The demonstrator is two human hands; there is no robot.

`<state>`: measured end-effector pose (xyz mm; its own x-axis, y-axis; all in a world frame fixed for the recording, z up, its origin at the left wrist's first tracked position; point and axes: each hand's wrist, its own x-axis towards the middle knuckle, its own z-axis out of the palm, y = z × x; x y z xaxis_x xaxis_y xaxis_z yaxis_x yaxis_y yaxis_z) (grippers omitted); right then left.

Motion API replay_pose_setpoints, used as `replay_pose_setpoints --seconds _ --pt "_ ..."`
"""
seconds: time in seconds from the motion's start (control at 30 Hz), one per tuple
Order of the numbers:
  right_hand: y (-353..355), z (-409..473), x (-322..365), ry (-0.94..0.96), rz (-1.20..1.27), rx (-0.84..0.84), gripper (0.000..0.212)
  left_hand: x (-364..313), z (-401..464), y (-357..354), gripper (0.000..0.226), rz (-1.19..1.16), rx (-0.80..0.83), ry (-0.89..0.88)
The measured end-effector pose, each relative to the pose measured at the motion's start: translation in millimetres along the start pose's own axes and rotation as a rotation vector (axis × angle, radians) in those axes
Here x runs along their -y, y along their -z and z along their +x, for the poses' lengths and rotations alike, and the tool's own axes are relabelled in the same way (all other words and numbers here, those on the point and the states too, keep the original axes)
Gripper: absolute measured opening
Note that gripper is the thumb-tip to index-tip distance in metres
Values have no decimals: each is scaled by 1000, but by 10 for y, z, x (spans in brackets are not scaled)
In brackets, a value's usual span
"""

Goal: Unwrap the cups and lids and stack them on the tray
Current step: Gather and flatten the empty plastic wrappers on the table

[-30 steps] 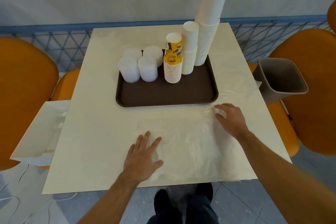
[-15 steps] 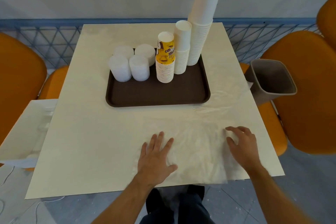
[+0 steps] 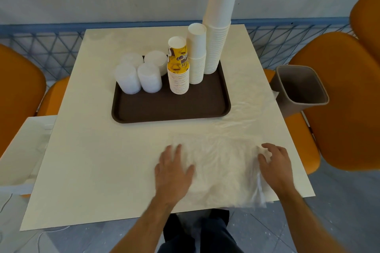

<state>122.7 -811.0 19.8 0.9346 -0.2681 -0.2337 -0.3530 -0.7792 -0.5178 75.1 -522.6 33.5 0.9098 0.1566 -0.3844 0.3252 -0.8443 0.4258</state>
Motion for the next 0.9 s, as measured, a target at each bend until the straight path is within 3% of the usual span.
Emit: replay_pose_setpoints --seconds 0.1,0.33,0.43,0.57,0.67,0.73,0.9 --pt "17 -12 30 -86 -6 59 47 136 53 211 72 -91 -45 276" --pt "-63 -10 206 -110 -10 118 46 -31 248 216 51 -315 113 357" --pt "-96 -25 268 -96 -24 144 47 -94 254 209 44 -280 78 318" --pt "-200 -74 376 -57 -8 187 47 -128 145 212 65 -1 -154 86" --pt "-268 -81 484 -3 -9 243 44 -75 58 119 71 152 21 -127" --pt "-243 -30 557 43 -21 241 38 -3 21 42 75 192 127 -161" --pt "-113 423 709 300 -71 34 27 86 -7 -23 71 273 127 -157"
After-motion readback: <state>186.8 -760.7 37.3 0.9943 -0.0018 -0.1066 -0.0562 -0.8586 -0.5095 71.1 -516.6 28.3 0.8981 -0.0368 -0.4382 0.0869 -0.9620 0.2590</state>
